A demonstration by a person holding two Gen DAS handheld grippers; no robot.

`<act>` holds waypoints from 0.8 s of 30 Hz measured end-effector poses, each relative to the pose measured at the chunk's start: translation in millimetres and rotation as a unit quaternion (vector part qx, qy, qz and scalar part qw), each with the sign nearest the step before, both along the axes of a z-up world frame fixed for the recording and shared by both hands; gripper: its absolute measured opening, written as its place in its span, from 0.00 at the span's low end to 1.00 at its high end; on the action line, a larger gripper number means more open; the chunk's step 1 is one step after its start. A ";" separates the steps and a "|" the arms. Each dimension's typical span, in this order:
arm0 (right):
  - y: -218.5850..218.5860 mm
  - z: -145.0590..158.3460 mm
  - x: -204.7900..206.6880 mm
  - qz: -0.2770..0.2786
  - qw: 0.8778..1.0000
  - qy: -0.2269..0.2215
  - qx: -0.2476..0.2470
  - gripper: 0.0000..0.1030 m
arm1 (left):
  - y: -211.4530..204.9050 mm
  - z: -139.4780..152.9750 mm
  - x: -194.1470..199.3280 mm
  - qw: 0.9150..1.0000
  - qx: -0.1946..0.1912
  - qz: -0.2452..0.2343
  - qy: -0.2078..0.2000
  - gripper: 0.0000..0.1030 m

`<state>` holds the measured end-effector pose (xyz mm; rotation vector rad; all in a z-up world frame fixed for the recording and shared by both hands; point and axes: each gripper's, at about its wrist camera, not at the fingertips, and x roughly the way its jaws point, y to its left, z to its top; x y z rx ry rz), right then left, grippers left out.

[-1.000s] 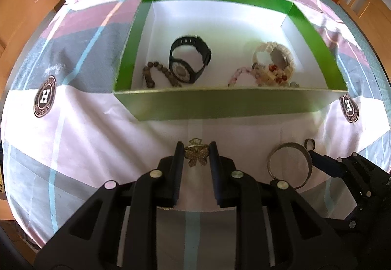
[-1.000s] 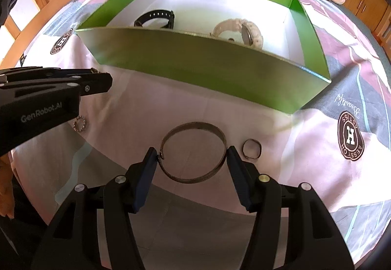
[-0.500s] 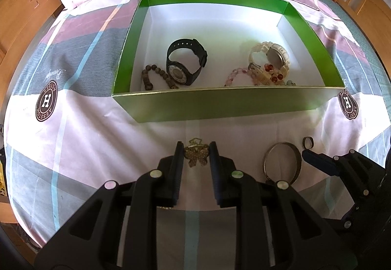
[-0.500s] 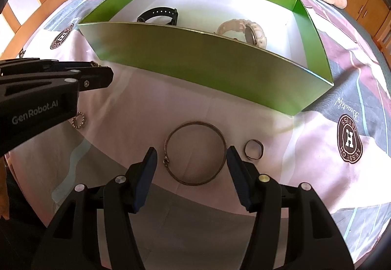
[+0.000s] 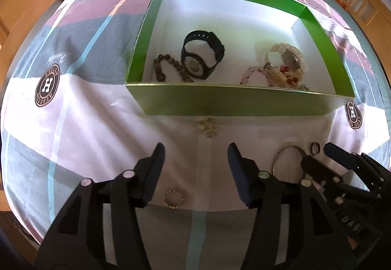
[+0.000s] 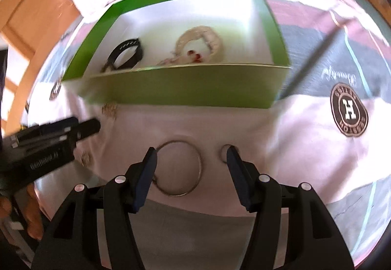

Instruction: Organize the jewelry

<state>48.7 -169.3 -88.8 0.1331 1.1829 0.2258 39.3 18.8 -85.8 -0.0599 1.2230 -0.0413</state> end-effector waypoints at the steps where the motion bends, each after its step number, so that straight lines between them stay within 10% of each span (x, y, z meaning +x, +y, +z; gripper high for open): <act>1: 0.9 -0.4 0.3 0.001 1.000 0.001 0.000 0.58 | 0.5 -1.1 0.4 1.000 -0.001 0.002 0.003 0.61; 16: 56.0 -25.6 -10.5 0.095 0.992 0.000 -0.087 0.57 | 11.5 -19.6 18.7 0.997 -0.060 0.037 0.029 0.65; 24: 57.6 -25.0 -17.3 0.109 0.990 -0.004 -0.089 0.56 | 9.9 -29.7 30.3 0.997 -0.056 0.039 0.025 0.44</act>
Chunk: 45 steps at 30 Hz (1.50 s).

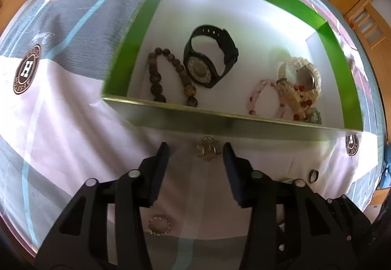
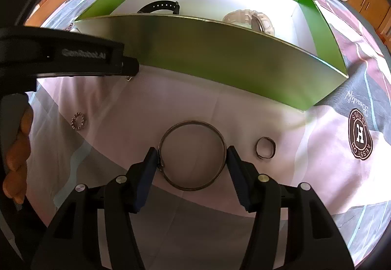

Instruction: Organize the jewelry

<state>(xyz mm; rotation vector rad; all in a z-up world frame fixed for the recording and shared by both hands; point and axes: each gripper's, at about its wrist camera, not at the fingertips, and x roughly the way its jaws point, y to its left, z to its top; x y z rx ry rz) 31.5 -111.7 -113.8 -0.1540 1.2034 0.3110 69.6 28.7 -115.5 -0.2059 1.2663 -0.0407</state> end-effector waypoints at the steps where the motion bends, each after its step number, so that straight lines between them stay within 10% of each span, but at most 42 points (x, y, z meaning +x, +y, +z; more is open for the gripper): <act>1: 0.0 -0.1 0.0 0.000 1.000 0.001 0.001 0.56 | -1.8 -0.6 0.9 1.000 0.003 -0.001 -0.002 0.44; 4: 0.9 0.6 -0.4 -0.001 1.000 0.002 0.003 0.56 | -7.2 -0.5 3.7 1.000 0.015 -0.008 -0.009 0.42; 6: 1.5 1.0 -1.0 -0.001 1.000 0.001 0.002 0.56 | -10.2 -1.0 4.4 1.000 0.018 -0.010 -0.011 0.20; 17: -8.2 31.5 0.3 -0.011 0.999 -0.023 0.039 0.56 | -19.7 54.3 -16.7 0.996 0.004 -0.041 -0.080 0.20; 22: -28.5 67.5 0.0 -0.034 0.986 -0.083 0.138 0.46 | -12.7 93.2 -21.8 0.988 -0.015 -0.047 -0.145 0.20; 28: -50.2 78.7 15.9 -0.065 0.980 -0.083 0.170 0.46 | -2.6 89.8 -14.5 0.991 -0.036 -0.028 -0.129 0.20; 36: -20.1 18.3 11.1 -0.038 0.998 -0.007 0.058 0.45 | -7.0 79.2 -18.4 0.992 -0.033 -0.040 -0.115 0.20; 41: -4.3 -3.5 9.2 -0.019 1.000 0.002 0.015 0.07 | -7.2 77.9 -20.3 0.992 -0.030 -0.040 -0.114 0.21; 45: -5.8 5.6 6.1 -0.020 0.999 -0.010 0.024 0.03 | -1.3 80.2 -19.6 0.992 -0.036 -0.031 -0.119 0.20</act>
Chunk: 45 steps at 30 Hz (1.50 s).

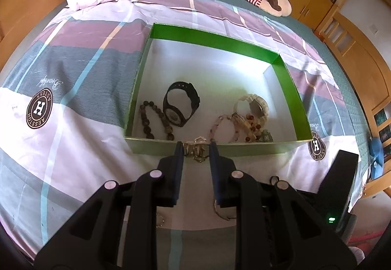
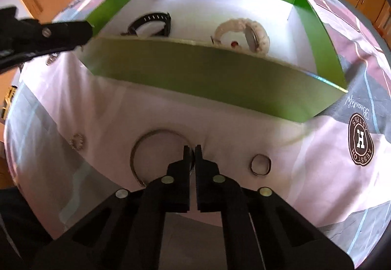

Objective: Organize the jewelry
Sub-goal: 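Carry the bangle and brooch over the green box and open both tools to release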

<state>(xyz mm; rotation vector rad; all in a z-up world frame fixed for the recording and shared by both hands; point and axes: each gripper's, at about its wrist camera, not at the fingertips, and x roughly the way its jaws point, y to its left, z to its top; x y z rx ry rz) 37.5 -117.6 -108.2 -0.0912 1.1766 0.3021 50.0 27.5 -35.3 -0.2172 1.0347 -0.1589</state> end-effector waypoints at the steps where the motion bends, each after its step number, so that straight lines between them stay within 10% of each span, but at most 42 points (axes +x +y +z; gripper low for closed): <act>1: -2.2 5.9 -0.9 -0.004 1.000 -0.010 0.004 0.03 | 1.1 0.9 0.4 1.000 -0.002 0.002 -0.002 0.20; 13: -67.6 85.5 15.4 -0.119 0.976 -0.133 0.127 0.03 | 4.3 7.2 9.1 0.999 -0.024 0.024 -0.019 0.20; 45: -63.8 49.9 53.7 -0.162 0.976 -0.110 0.091 0.03 | -11.9 -10.0 32.8 0.998 0.036 0.034 -0.026 0.21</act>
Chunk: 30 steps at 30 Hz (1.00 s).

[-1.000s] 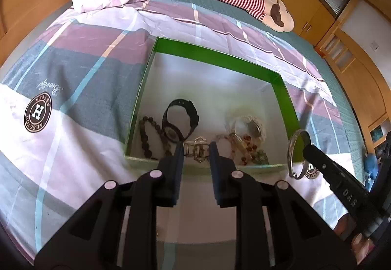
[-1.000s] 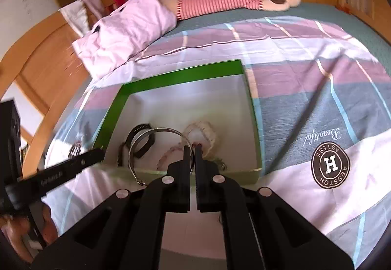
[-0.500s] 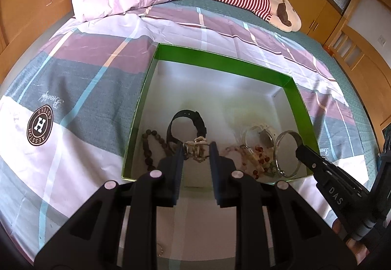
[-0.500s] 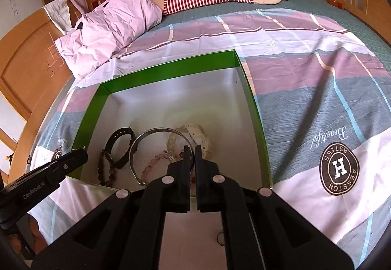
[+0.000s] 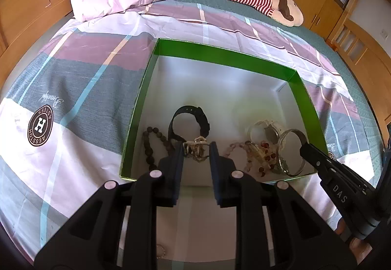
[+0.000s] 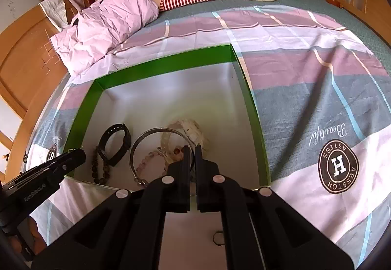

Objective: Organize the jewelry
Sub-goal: 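Carry the bangle and brooch over the green box and open both tools to release, then grasp the small silver ring with the right tool while the left tool grasps the gold ring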

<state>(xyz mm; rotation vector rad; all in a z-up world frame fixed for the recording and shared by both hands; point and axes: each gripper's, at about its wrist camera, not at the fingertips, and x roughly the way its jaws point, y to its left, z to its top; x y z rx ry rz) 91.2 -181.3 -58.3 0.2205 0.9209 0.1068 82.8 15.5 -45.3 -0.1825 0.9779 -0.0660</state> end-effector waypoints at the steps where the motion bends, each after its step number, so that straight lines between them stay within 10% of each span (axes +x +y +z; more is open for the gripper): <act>1: -0.3 -1.0 0.5 -0.001 1.000 0.004 0.000 0.05 | 0.0 -0.4 0.0 1.000 0.000 0.001 0.000 0.21; 11: -1.9 13.4 -14.7 0.012 0.999 0.008 0.031 0.39 | 2.7 8.2 -8.7 1.000 -0.002 0.001 -0.004 0.43; 18: -12.8 25.8 -46.8 0.064 0.997 0.026 0.032 0.41 | 21.7 12.9 -43.5 0.999 0.028 -0.022 0.023 0.57; 30: 11.6 -54.7 -53.5 0.094 0.980 0.143 -0.102 0.30 | 32.8 -44.1 -77.3 0.991 0.027 -0.042 0.128 0.61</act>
